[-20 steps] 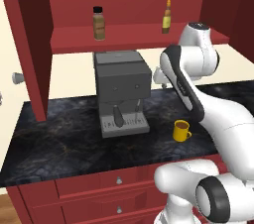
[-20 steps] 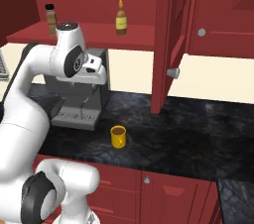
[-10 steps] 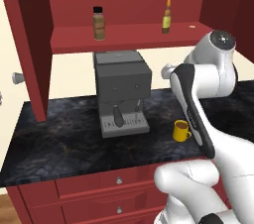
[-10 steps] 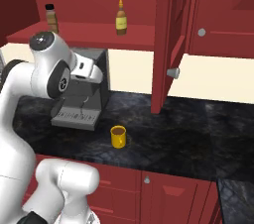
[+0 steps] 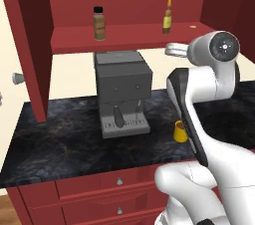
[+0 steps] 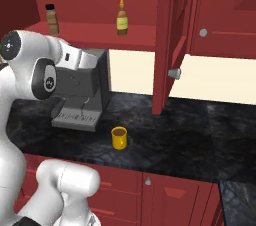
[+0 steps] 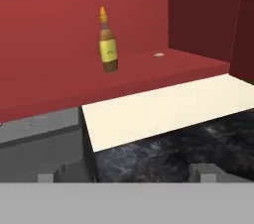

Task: Pick the cinnamon and honey bottle from the cabinet and place them next to the mug.

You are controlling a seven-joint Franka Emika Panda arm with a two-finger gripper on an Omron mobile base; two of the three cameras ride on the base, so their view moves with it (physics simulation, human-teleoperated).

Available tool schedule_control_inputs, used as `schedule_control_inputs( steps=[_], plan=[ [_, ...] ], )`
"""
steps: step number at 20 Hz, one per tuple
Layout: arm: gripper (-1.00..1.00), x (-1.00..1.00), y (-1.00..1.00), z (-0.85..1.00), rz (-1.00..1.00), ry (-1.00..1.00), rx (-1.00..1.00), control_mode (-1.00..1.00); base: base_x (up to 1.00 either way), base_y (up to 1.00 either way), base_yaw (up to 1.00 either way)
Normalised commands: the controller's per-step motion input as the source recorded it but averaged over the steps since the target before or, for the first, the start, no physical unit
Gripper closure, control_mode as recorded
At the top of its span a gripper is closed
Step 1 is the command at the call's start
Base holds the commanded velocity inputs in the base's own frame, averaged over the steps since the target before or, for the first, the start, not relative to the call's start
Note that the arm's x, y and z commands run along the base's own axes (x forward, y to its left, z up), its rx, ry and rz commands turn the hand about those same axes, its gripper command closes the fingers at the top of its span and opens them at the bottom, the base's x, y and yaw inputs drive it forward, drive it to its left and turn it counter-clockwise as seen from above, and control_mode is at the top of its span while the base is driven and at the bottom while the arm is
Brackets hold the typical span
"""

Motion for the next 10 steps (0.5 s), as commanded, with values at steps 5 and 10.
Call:
schedule_control_inputs(
  steps=[5, 10],
  plan=[
    [-1.00, 0.00, 0.00, 0.95, -0.01, -0.30, 0.00, -1.00, 0.00, 0.00, 0.00],
    [-1.00, 0.00, -0.03, 0.41, 0.07, -0.19, 0.01, -1.00, 0.00, 0.00, 0.00]
  ],
)
